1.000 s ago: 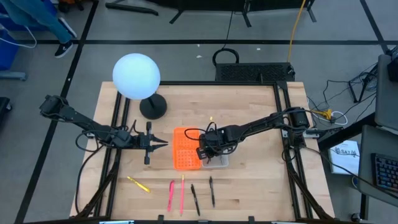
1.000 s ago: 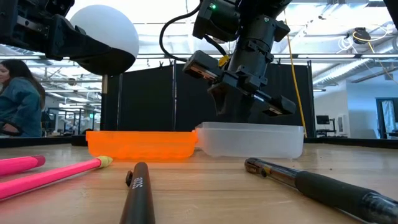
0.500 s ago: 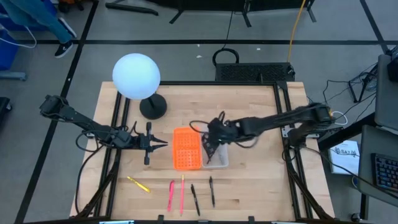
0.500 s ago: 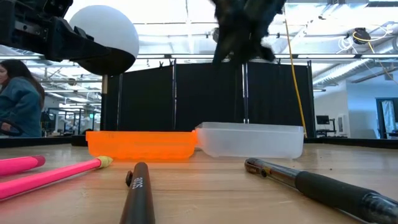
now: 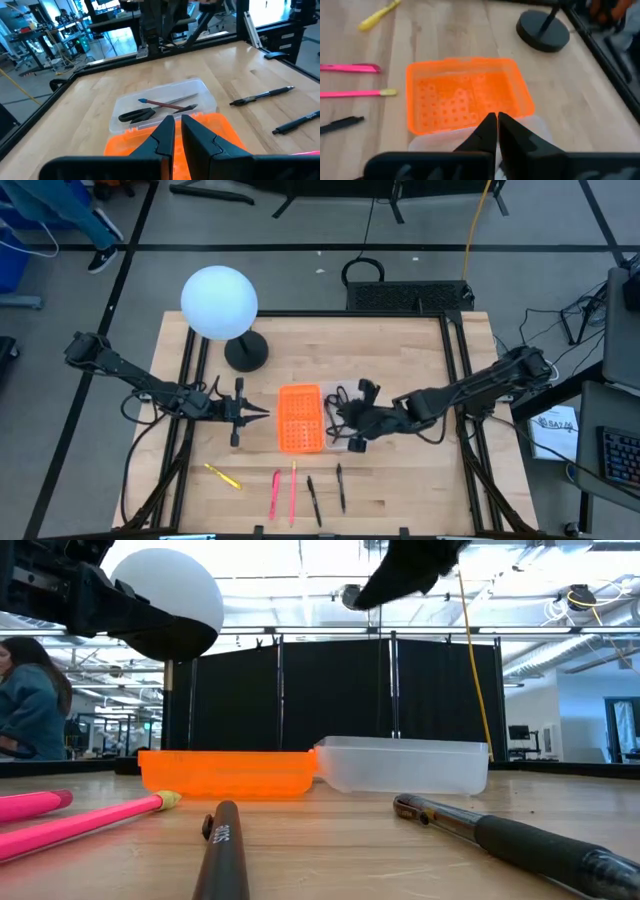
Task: Pick & place school supplies into a supply box
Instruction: Put the yellow pen into the orange and white supply box
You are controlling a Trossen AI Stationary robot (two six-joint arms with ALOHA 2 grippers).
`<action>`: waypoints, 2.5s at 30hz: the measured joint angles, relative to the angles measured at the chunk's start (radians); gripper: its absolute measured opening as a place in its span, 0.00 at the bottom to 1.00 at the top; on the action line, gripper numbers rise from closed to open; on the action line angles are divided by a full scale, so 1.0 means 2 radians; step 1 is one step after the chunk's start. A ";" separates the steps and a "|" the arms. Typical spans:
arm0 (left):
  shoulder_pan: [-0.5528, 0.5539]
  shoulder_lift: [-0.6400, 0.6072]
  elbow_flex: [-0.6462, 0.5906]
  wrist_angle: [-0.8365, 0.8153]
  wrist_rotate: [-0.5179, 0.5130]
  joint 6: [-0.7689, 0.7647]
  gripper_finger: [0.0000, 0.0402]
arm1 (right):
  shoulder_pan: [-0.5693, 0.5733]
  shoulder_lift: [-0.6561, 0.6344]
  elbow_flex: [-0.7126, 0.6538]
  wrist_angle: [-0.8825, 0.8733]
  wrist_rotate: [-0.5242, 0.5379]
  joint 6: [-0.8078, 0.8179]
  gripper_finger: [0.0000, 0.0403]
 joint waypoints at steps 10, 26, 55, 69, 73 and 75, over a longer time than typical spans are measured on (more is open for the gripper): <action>0.000 0.000 0.000 -0.049 -0.004 -0.137 0.10 | 0.006 -0.075 -0.197 0.277 -0.064 -0.060 0.01; -0.124 0.048 0.221 -0.641 -0.016 -0.428 0.02 | 0.027 -0.193 -0.465 0.573 -0.065 -0.100 0.00; -0.327 0.304 0.284 -0.650 0.166 -0.441 0.45 | 0.063 -0.310 -0.527 0.568 -0.116 -0.072 0.00; -0.319 0.379 0.287 -0.617 0.189 -0.412 0.46 | 0.063 -0.289 -0.527 0.568 -0.116 -0.048 0.00; -0.309 0.385 0.286 -0.604 0.187 -0.402 0.46 | 0.063 -0.288 -0.527 0.569 -0.116 -0.056 0.00; -0.300 0.385 0.285 -0.602 0.186 -0.402 0.46 | 0.063 -0.288 -0.527 0.573 -0.116 -0.062 0.00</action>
